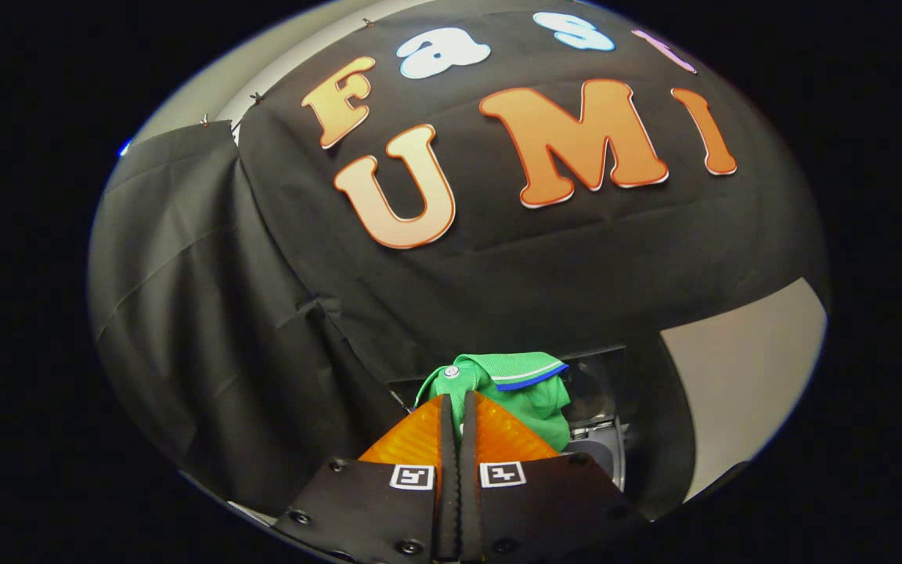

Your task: Put the clothes into the washing machine and then close the washing machine lid.

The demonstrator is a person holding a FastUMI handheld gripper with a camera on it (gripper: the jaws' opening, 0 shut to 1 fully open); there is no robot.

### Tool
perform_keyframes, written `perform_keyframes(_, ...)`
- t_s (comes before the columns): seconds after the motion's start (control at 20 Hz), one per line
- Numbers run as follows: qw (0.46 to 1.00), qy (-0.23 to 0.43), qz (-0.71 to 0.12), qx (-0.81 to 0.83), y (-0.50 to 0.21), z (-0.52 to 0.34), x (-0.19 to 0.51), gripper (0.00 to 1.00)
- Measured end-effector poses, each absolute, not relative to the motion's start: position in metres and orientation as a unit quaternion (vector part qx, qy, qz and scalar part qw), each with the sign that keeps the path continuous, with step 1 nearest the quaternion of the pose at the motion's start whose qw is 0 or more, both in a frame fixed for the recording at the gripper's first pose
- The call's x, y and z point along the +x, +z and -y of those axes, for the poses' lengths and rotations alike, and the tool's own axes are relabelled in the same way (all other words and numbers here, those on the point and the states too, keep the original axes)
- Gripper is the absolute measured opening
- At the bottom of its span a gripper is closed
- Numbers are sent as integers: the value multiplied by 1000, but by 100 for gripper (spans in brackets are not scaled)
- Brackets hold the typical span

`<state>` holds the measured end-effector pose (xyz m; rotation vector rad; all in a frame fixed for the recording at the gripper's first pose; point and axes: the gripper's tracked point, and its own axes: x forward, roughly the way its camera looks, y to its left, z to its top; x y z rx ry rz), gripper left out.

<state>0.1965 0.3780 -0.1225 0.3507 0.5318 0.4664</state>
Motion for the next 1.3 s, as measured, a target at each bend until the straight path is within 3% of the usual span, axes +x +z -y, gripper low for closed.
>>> perform_keyframes(0.5, 906, 194, -337, 167, -278, -437, 228, 8)
perform_keyframes(1.3, 865, 123, -471, 121, -498, -436, 219, 8)
